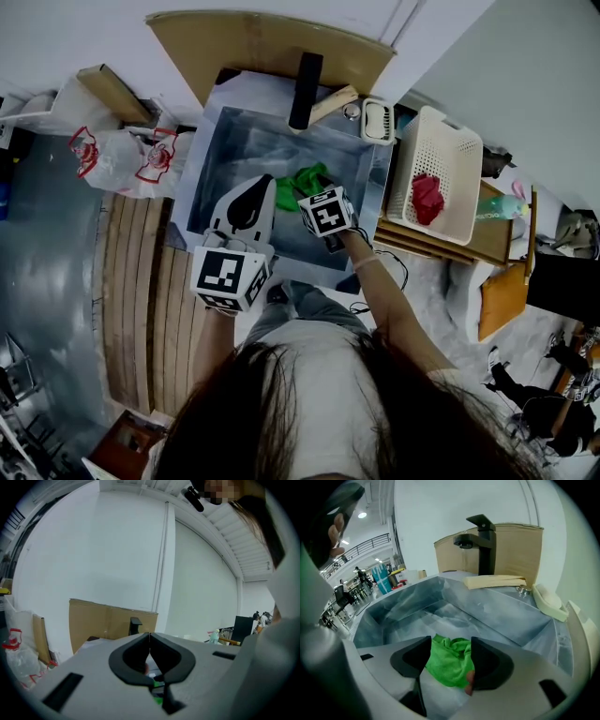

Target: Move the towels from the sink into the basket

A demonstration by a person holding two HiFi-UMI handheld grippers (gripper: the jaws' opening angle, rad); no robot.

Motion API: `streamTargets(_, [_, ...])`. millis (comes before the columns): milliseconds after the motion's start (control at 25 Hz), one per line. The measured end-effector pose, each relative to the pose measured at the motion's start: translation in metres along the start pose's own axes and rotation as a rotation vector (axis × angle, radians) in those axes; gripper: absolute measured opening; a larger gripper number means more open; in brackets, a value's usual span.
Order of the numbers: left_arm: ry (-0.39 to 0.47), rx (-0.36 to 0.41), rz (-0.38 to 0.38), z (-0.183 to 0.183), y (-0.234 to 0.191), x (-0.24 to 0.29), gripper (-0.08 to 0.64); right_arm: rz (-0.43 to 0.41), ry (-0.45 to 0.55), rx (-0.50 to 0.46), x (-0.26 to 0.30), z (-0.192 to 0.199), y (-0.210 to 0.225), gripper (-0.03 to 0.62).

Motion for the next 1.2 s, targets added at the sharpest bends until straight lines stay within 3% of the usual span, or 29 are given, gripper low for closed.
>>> streamTargets(800, [-0.063,-0.034,-0.039,0.017,-0.019,0.031,0.009,-0.011,-0.127,0.131,0.059,0.029,0.035,0.319])
streamTargets(1200, [-0.062,-0.041,-0.042,0.016,-0.021,0.026,0.009,0.031,-0.086,0.175,0.061,0.039,0.034,0.294])
Point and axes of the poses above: the fingertips, and each gripper's own axes: x forward along the fingers, y to its right, z out of its underside, the point moved 9 cm from there along -x, backward along the fingers, and after that the axes turned 15 degrees about -z, right-handed, at the moved point
